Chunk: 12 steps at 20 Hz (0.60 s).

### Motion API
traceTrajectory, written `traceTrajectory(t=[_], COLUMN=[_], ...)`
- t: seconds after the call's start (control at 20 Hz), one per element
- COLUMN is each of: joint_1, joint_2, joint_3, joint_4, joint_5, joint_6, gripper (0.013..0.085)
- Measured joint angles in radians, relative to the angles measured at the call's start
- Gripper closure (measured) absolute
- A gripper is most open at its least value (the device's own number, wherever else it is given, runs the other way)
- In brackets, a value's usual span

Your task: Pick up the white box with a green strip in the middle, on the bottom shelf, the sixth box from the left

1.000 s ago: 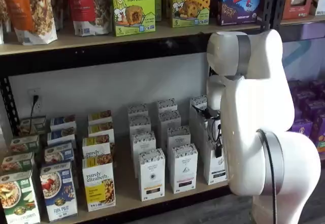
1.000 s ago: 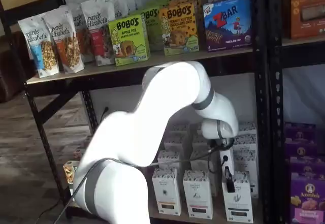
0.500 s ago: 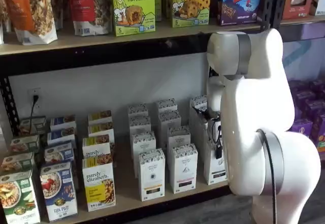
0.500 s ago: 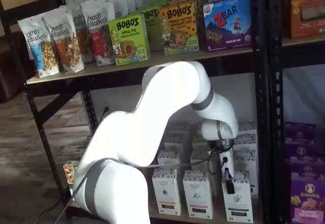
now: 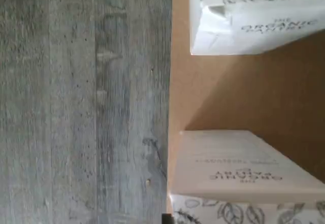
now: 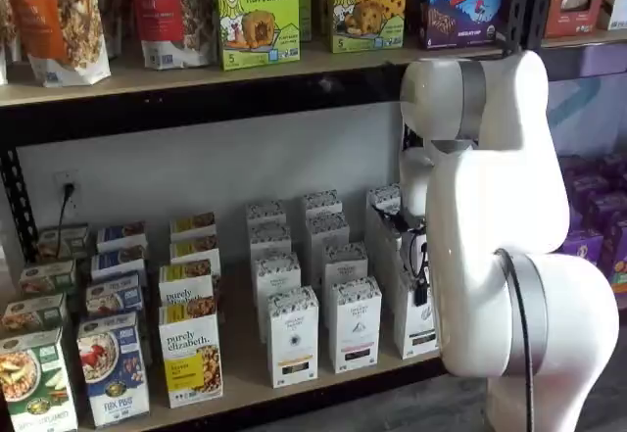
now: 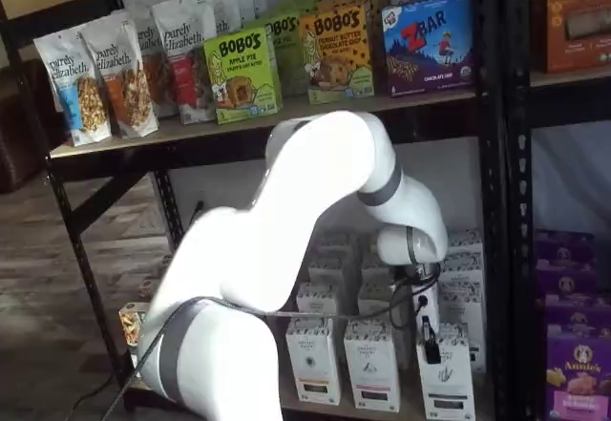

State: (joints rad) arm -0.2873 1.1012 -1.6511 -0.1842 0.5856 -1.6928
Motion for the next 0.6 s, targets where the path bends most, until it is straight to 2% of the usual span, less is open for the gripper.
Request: traceTrajectory(t=[0.2, 0.45, 0.5, 0.6], joint_1=[0.000, 0.008, 0.011, 0.020], joint_2=[-0.041, -0.135, -0.165, -0.221], joint_3=[0.072, 0.227, 0.273, 0.355], joint_4=[0.012, 0.007, 0.012, 0.064], joint_5=[-0.050, -0.135, -0.155, -0.181], joint_6=[-0.008, 0.009, 0.007, -0.030], gripper=[0.0450, 0.0450, 0.0450, 0.0450])
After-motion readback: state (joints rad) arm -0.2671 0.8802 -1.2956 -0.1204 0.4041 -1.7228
